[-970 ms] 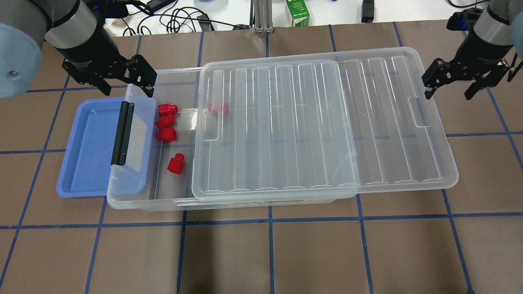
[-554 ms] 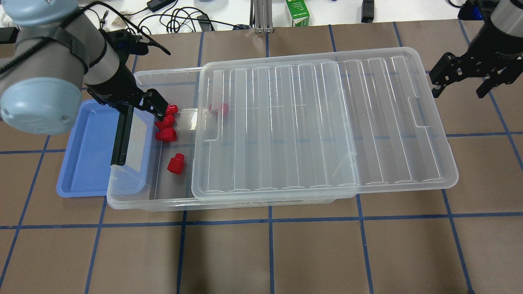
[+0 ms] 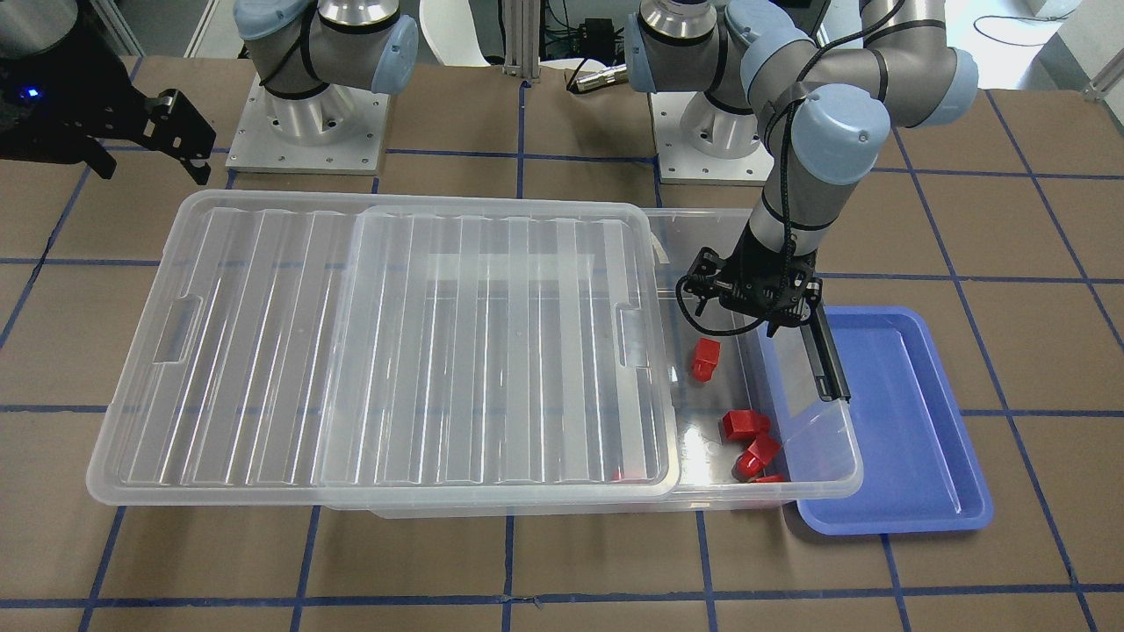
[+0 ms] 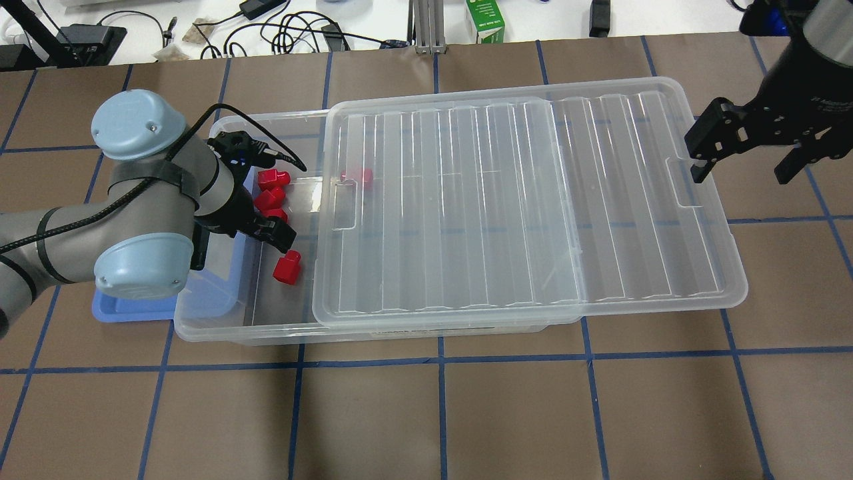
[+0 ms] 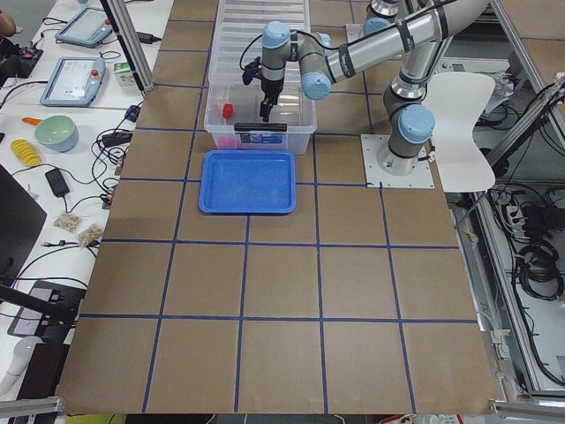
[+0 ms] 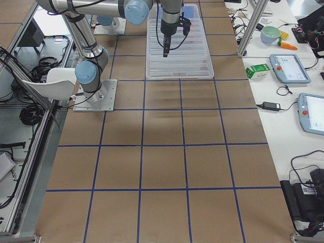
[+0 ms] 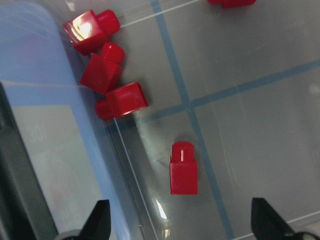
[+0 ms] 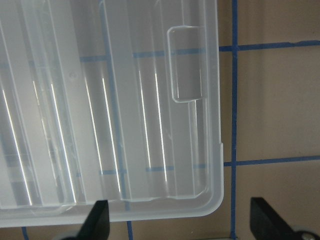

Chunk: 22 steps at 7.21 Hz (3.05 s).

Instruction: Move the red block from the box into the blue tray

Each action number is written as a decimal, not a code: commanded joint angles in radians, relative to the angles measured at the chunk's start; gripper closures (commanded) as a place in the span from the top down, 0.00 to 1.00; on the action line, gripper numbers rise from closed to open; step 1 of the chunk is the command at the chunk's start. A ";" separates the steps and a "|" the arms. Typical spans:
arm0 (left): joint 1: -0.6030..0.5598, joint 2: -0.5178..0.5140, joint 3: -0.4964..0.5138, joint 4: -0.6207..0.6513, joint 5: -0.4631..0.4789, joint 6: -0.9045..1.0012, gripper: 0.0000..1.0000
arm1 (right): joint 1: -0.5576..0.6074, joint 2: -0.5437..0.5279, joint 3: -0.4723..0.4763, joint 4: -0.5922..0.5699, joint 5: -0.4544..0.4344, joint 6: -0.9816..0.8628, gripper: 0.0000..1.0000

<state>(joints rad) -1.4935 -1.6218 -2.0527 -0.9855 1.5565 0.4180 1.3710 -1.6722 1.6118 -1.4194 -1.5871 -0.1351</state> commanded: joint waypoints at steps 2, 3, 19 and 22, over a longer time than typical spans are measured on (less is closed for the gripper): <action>-0.002 -0.009 -0.030 0.007 -0.042 -0.019 1.00 | 0.062 -0.006 0.008 0.007 0.001 0.066 1.00; -0.001 -0.018 -0.043 0.017 -0.076 -0.072 1.00 | 0.062 -0.008 0.008 0.001 0.003 0.069 1.00; 0.012 -0.151 -0.072 0.107 -0.065 -0.079 1.00 | 0.164 -0.001 0.026 -0.145 0.019 0.258 1.00; 0.021 -0.161 -0.072 0.116 -0.065 -0.078 1.00 | 0.164 -0.008 0.068 -0.167 0.029 0.258 1.00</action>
<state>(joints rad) -1.4795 -1.7806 -2.1246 -0.8712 1.4910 0.3358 1.5355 -1.6777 1.6677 -1.5793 -1.5592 0.1221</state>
